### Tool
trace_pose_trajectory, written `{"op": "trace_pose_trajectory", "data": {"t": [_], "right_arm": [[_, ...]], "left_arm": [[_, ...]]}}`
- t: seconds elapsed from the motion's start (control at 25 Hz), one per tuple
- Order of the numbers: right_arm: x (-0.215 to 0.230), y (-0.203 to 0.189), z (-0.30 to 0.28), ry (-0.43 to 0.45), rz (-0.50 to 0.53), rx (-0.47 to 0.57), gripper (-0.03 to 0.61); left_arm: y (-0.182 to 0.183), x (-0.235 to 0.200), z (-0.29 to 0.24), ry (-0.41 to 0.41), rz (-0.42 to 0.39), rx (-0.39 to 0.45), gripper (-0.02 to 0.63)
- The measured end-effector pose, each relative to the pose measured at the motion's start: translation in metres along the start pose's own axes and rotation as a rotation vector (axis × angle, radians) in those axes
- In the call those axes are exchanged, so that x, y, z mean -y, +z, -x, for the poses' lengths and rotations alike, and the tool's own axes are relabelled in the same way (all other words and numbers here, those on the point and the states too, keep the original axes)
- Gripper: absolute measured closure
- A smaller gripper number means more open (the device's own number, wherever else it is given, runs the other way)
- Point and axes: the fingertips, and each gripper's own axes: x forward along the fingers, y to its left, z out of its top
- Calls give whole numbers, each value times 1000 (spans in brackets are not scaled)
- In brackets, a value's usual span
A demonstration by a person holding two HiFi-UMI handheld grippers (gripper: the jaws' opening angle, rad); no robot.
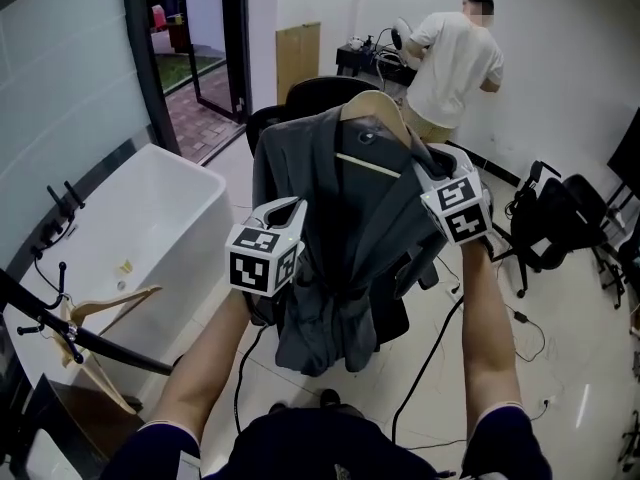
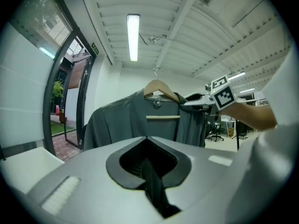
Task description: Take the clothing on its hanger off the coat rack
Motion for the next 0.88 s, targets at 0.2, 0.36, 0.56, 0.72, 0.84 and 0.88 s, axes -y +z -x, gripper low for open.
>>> {"op": "trace_pose_trajectory", "data": {"t": [0.2, 0.36, 0.56, 0.72, 0.84, 0.88], "right_arm": [[-40, -31, -15, 53, -37, -16, 474], [-80, -58, -30, 127, -72, -48, 479], [-122, -86, -47, 205, -151, -65, 499], [-154, -121, -61, 275, -258, -109, 517], [-175, -144, -70, 322, -323, -140, 518], [-181, -151, -71, 338, -336, -152, 518]], "left_arm": [[-39, -5, -1, 29, 33, -67, 601], [-66, -7, 0, 36, 64, -111, 601], [-90, -8, -2, 54, 88, -147, 601], [-108, -4, -7, 57, 104, -176, 601], [-122, -2, -9, 56, 115, -201, 601], [-127, 0, -10, 57, 119, -210, 601]]}}
